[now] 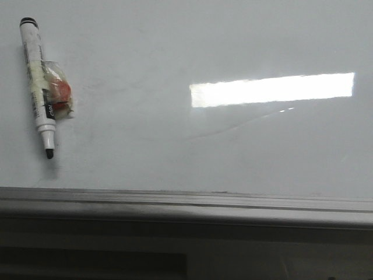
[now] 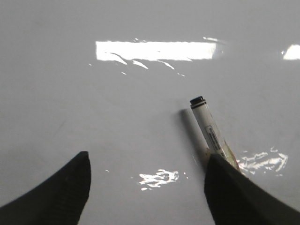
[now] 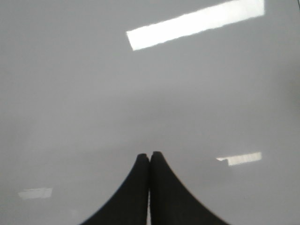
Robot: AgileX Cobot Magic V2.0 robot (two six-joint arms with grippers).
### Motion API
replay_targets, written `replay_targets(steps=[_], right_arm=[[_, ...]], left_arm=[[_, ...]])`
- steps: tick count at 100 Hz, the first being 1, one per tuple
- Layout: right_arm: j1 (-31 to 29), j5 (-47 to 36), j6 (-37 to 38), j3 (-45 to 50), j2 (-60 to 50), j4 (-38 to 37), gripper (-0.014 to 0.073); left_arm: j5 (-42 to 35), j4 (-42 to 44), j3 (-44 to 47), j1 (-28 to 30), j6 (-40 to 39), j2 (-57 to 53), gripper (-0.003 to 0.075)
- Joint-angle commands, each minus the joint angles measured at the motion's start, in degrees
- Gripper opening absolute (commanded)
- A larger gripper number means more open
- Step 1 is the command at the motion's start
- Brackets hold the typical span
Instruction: Write number 2 on whiteboard
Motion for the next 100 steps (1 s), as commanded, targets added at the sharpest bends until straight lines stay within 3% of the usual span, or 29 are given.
replay_targets(steps=[1, 15, 38, 88, 95, 100], right_arm=[[-0.33, -5.29, 0.14, -1.16, 1.51, 0.18, -0.0051], [-0.33, -5.29, 0.14, -1.16, 1.51, 0.18, -0.0051], [-0.33, -4.57, 0.14, -1.06, 1.51, -0.24, -0.0051], [-0.33, -4.57, 0.14, -1.06, 1.51, -0.24, -0.0051], [-0.33, -4.57, 0.14, -1.06, 1.51, -0.24, -0.0051], [-0.33, -4.57, 0.14, -1.06, 1.51, -0.24, -0.0051]], left_arm=[[-4.26, -5.47, -2.48, -2.79, 4.54, 4.5, 0.0474], [-6.71, -9.31, -2.8, -8.76, 7.97, 9.34, 0.0474], [-18.94, -8.55, -2.8, -15.73, 7.97, 12.2, 0.0474], [-19.75, -8.54, -2.8, -16.51, 7.51, 12.2, 0.0474], [-20.08, -0.79, -2.59, -17.13, 1.92, 12.2, 0.0474], [-20.77, 16.01, -2.46, -18.19, -10.81, 12.46, 0.0473]])
